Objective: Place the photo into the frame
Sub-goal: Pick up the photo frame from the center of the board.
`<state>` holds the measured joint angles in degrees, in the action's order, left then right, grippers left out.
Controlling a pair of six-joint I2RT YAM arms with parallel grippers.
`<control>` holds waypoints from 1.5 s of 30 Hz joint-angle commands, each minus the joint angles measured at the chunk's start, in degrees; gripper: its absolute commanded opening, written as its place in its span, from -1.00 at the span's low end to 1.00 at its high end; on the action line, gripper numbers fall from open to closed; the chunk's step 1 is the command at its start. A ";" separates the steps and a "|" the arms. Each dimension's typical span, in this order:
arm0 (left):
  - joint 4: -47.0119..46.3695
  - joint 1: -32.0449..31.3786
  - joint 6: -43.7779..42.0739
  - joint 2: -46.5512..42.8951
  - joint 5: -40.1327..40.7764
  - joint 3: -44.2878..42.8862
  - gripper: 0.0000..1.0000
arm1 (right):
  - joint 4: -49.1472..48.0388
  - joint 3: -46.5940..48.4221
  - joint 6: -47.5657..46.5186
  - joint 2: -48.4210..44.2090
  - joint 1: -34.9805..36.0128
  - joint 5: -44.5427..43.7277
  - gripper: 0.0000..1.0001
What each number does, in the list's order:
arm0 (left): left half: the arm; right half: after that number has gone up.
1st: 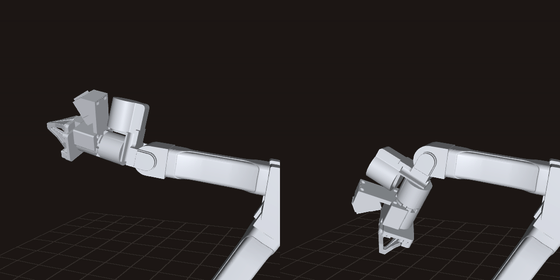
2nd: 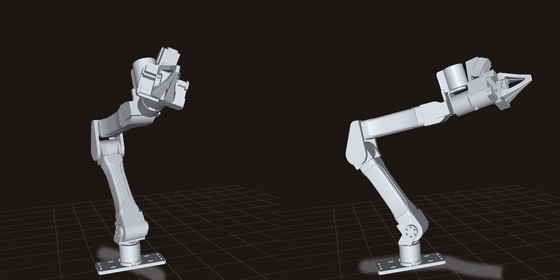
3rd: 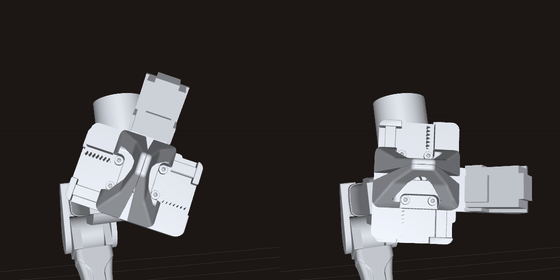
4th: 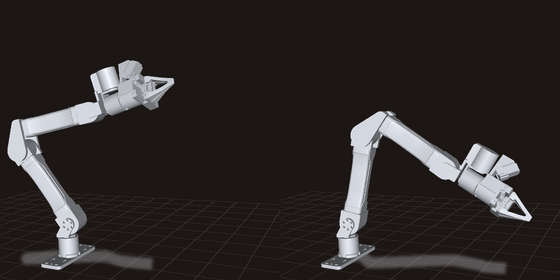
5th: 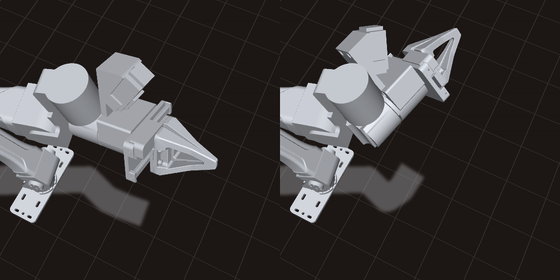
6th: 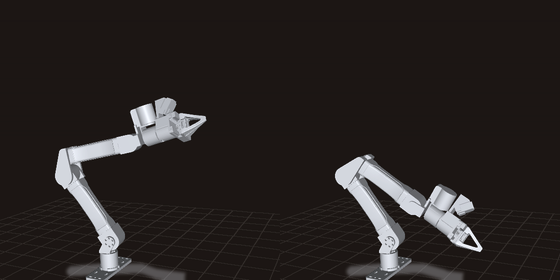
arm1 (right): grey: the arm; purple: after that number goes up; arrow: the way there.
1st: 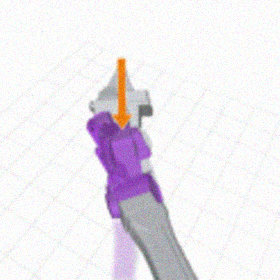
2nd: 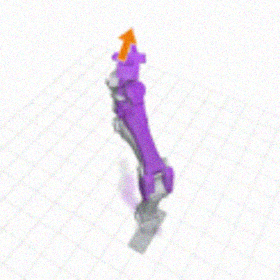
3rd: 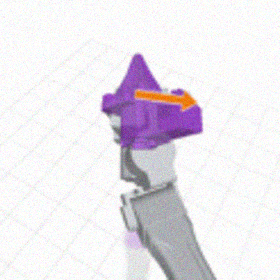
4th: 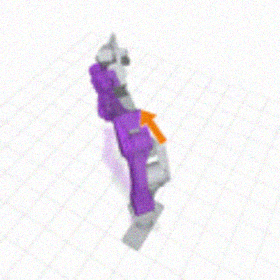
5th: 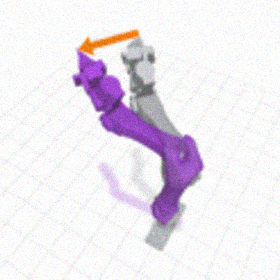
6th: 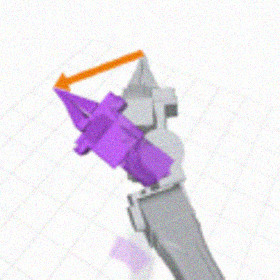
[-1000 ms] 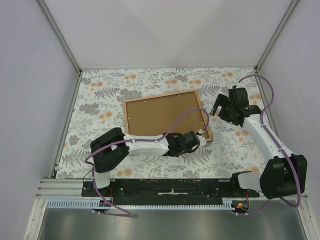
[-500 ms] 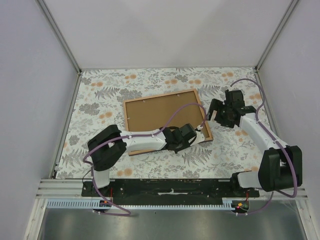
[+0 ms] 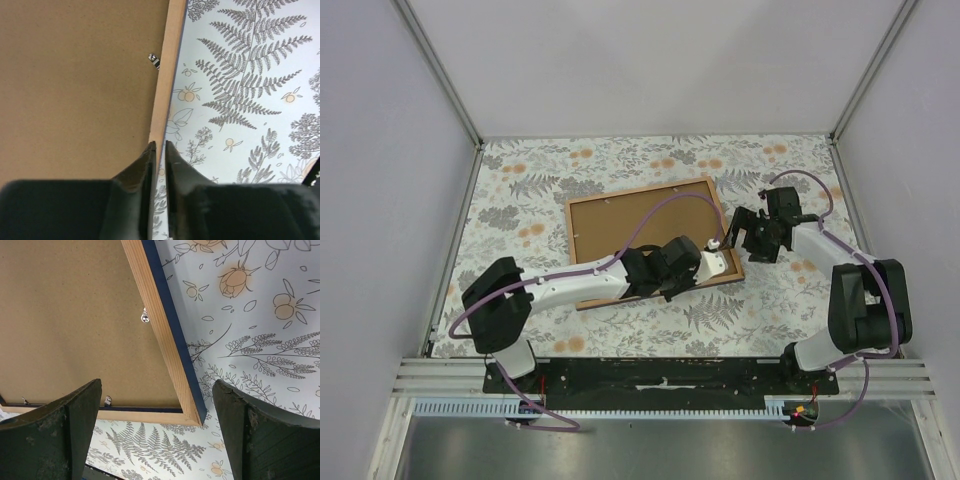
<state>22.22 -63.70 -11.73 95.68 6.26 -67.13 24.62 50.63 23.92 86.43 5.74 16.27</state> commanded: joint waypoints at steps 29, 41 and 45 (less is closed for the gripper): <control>2.04 6.57 -1.46 12.60 -14.44 -6.17 -0.10 | 0.43 1.22 -1.51 -2.15 -1.87 3.24 0.93; 0.98 6.66 -1.46 14.09 -12.59 -6.43 -0.17 | 0.43 1.05 -1.42 -2.06 -1.87 3.15 0.92; 1.51 6.40 -1.55 14.27 -12.59 -6.26 -0.46 | 0.34 0.87 -1.51 -1.97 -1.78 3.06 0.92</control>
<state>23.92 -56.97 -12.73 108.75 -5.91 -71.94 24.91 50.06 23.31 85.19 4.23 18.65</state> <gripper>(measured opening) 0.342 0.963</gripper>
